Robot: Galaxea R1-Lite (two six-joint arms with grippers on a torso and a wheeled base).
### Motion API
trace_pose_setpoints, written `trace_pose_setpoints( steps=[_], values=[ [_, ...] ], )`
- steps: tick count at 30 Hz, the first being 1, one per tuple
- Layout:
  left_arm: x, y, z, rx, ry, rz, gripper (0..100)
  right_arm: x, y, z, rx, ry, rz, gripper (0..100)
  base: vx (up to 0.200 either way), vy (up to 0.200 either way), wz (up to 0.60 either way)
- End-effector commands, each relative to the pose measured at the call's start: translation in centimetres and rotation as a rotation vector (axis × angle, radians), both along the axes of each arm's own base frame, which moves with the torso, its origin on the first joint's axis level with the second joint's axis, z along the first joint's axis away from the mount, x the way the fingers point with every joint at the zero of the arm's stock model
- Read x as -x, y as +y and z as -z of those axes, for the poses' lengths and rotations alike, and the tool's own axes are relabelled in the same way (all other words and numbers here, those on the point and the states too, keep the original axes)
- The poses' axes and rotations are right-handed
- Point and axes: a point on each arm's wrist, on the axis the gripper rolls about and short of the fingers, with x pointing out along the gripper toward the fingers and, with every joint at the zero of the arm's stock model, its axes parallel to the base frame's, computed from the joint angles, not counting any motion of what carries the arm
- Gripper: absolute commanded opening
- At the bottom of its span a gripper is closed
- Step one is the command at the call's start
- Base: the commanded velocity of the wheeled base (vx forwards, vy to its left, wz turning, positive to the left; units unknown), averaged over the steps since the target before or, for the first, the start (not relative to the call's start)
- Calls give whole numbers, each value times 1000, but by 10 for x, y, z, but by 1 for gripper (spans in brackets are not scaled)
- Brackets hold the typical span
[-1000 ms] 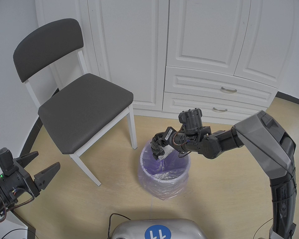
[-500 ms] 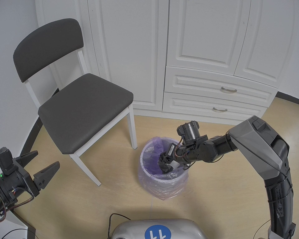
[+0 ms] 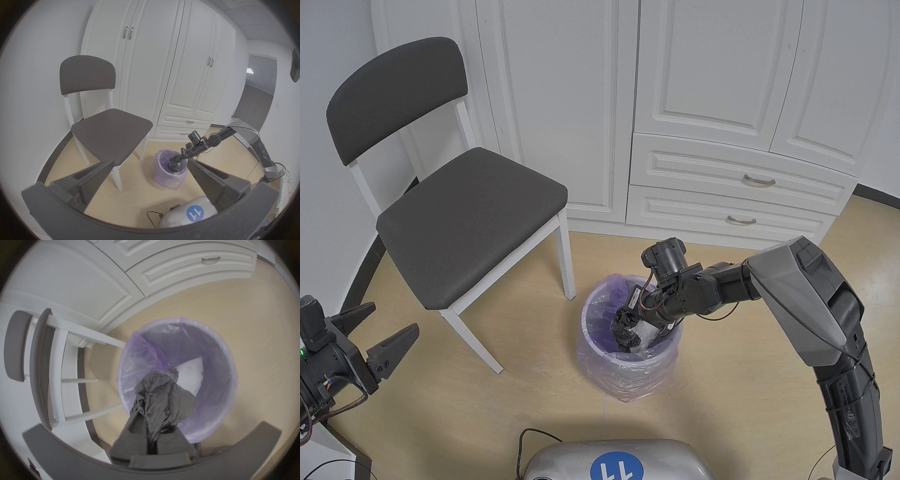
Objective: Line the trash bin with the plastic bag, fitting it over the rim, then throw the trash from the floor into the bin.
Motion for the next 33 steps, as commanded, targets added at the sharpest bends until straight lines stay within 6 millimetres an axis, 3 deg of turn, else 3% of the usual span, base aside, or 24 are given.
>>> trace_pose_setpoints(
  steps=[1,12,22,27,33],
  values=[
    [-1,0,1,-1,6,0,100,-16,7,18,-6,-22,90,0,0,0,0],
    [-1,0,1,-1,9,0,100,-15,-6,29,107,39,81,0,0,0,0],
    [-2,1,1,-1,7,-11,100,-22,4,38,87,10,77,0,0,0,0],
    [-1,1,1,-1,9,-9,100,-22,5,61,114,40,80,0,0,0,0],
    [-1,0,4,-3,21,-6,100,-23,6,60,105,24,85,0,0,0,0]
  ],
)
